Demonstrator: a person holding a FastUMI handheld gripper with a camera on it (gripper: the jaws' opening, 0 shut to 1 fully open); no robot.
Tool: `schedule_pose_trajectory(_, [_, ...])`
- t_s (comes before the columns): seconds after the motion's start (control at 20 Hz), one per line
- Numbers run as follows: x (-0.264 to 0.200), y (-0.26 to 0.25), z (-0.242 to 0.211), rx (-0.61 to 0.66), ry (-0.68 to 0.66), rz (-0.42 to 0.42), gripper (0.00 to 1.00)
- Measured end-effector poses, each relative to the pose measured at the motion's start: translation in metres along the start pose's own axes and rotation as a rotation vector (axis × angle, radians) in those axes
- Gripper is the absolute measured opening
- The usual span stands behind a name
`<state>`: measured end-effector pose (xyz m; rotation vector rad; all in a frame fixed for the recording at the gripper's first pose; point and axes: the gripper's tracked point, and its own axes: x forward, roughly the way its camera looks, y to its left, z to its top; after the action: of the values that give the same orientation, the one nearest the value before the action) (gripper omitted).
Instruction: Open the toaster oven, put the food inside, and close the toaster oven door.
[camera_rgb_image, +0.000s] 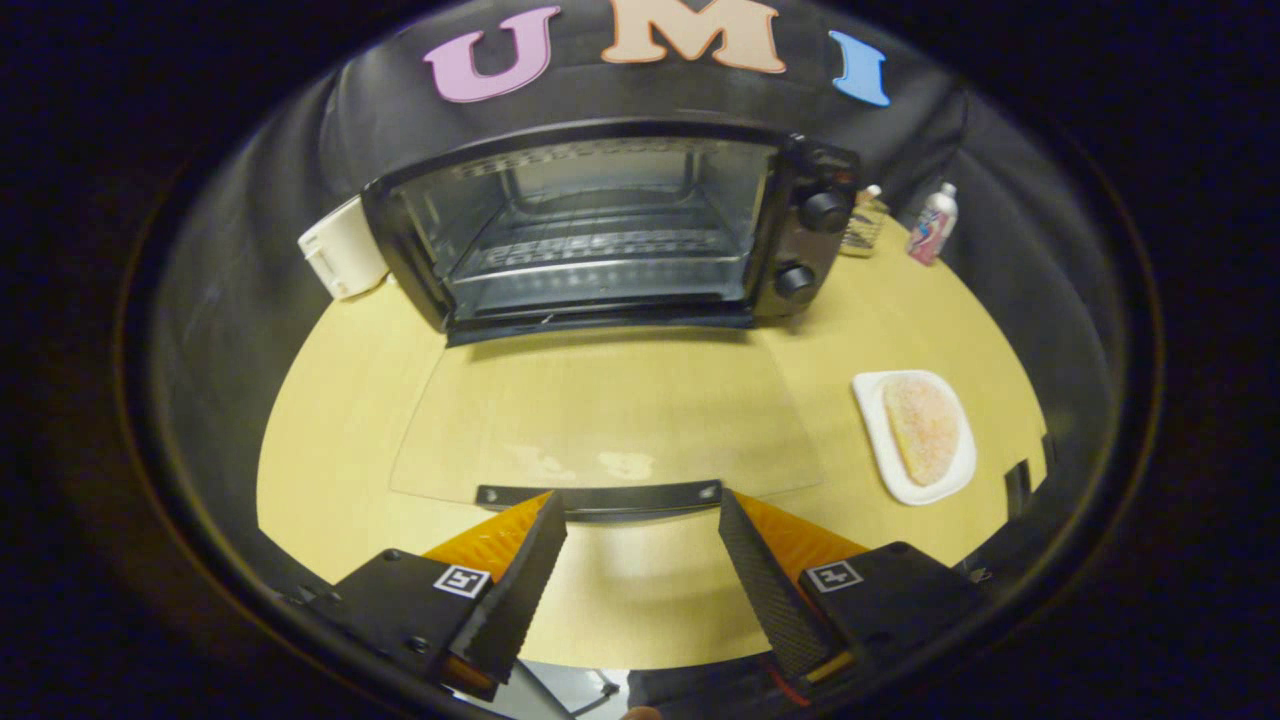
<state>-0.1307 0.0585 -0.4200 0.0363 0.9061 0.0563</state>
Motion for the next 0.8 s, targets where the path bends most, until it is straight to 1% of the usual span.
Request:
schedule_pose_trajectory(0.2, [0.002,-0.064,0.024,0.053,-0.024,-0.138,0.99])
schedule_pose_trajectory(0.3, [0.008,-0.096,0.028,0.072,-0.011,-0.211,0.99])
schedule_pose_trajectory(0.4, [0.015,-0.123,0.032,0.102,0.008,-0.263,0.99])
schedule_pose_trajectory(0.6, [0.029,-0.168,0.029,0.154,0.054,-0.342,0.99])
schedule_pose_trajectory(0.7, [0.038,-0.188,0.025,0.172,0.087,-0.364,0.99])
schedule_pose_trajectory(0.8, [0.052,-0.202,0.020,0.186,0.126,-0.363,0.99])
